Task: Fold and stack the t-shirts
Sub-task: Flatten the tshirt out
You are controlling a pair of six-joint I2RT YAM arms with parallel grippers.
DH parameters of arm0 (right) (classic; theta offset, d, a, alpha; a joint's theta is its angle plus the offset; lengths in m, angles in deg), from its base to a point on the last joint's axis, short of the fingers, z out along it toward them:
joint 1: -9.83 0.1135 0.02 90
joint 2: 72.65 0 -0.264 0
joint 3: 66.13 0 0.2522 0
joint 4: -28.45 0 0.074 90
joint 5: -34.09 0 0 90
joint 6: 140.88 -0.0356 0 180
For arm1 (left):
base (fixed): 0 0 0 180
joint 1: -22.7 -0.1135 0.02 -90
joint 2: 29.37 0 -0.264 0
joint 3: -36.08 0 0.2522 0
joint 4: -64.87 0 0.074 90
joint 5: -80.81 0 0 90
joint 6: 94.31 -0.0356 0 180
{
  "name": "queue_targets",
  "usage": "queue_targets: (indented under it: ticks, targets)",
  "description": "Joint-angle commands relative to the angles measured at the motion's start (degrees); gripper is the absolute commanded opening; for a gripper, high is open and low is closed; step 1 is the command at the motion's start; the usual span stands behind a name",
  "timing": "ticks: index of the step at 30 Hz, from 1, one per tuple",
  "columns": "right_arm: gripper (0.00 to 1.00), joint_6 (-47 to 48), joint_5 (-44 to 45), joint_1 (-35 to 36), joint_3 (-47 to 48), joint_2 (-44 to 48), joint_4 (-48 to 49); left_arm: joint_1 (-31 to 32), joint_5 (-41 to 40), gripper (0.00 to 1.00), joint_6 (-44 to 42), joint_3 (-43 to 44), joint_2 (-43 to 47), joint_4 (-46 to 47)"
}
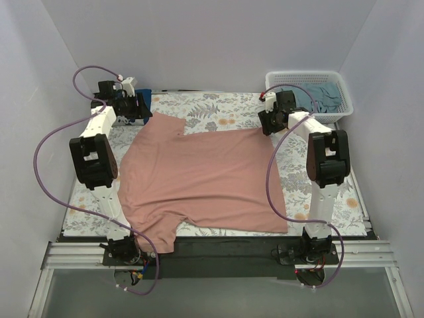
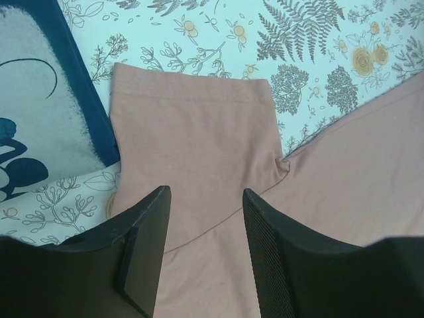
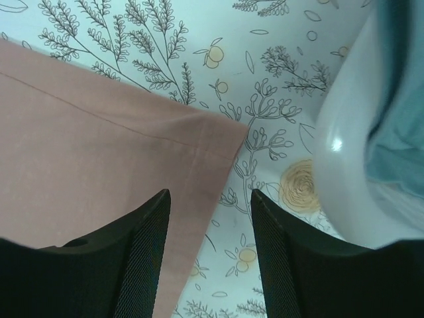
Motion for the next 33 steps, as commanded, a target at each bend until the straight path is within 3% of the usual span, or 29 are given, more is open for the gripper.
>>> queue_targets:
  ticks: [1,9,19,24,33]
  targets:
    - [0.59,-2.2,-2.1,-0.3,3.4,-2.4,4.0,-0.1,0.9,0.47,0.2,2.0,0.0,1.1]
    - [0.63,-1.9,-4.1,-0.3,4.9,-6.6,6.1,0.0,1.5,0.47,0.7,2.6,-1.1,1.5]
    - [0.63,-3.2,3.1,-0.4,4.4,-8.4,6.5,0.0,2.2,0.47,0.7,3.4,-2.6,1.7]
    - [0.71,-3.9,4.9,-0.4,0.6,-5.4,10.3,0.6,1.9,0.47,-0.4,3.3,-3.2,1.8]
    - [0.71,-5.2,8.7,-0.2,3.3,-9.0,10.2,1.3,2.1,0.47,-0.4,3.5,-3.9,1.9]
